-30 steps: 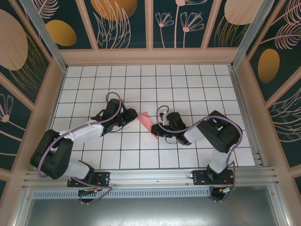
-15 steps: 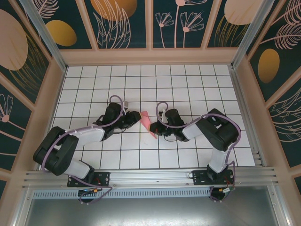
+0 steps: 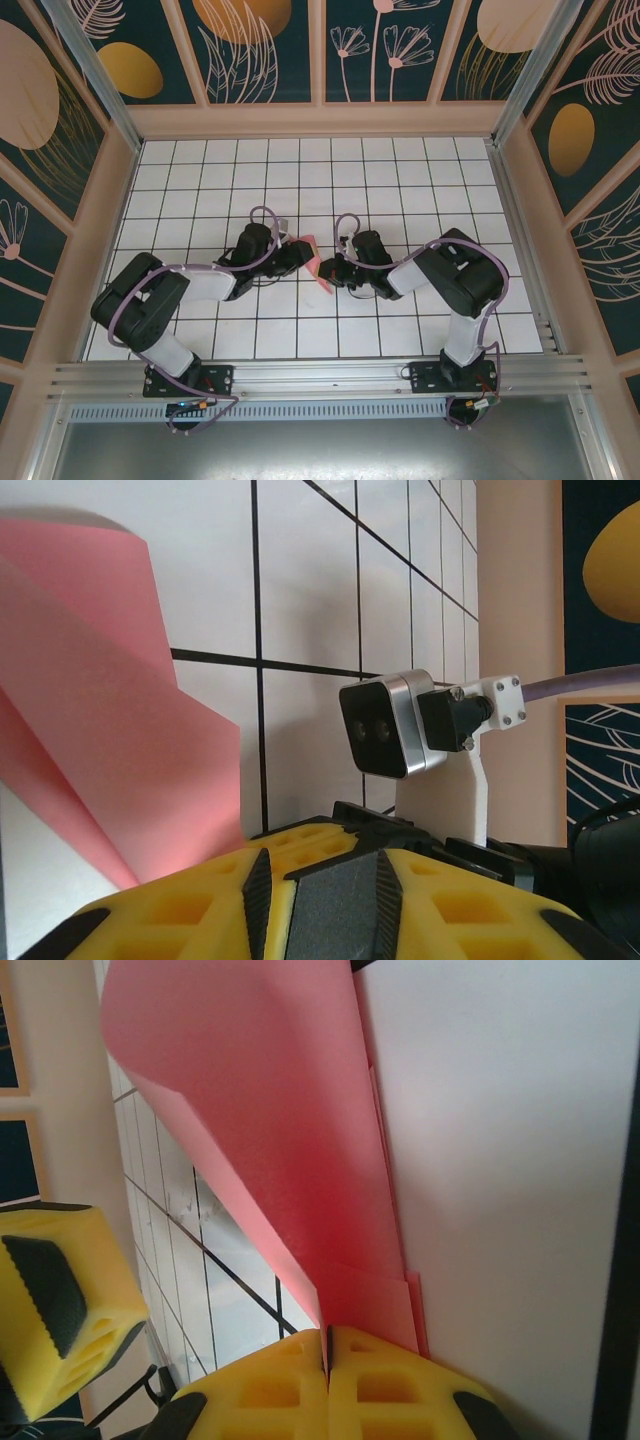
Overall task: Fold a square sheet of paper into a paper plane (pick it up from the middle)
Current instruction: Fold the wing for the fifth time at the center of the table.
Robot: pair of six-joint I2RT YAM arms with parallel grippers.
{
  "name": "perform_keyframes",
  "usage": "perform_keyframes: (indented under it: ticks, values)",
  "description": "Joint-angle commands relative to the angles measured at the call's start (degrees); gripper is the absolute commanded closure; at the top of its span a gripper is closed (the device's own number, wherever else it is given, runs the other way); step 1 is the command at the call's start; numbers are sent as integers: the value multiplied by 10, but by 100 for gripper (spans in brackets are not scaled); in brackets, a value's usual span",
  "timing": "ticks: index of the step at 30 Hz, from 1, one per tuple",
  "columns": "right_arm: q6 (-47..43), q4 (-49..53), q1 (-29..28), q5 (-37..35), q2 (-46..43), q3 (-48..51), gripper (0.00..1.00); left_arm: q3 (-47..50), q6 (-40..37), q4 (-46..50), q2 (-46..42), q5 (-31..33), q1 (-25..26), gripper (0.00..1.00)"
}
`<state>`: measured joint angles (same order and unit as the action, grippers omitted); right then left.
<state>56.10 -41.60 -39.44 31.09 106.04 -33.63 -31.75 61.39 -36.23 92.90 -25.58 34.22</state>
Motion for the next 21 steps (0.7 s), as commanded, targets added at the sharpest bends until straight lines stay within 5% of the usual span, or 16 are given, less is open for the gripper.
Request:
perform_keyframes:
  ticks: [1, 21]
  values:
    - [8, 23, 0, -3, 27, -2, 100, -17, 7, -45, 22, -10, 7, 63]
    - [9, 38, 2, -3, 34, -7, 100, -40, -22, -40, 94, 18, 6, 60]
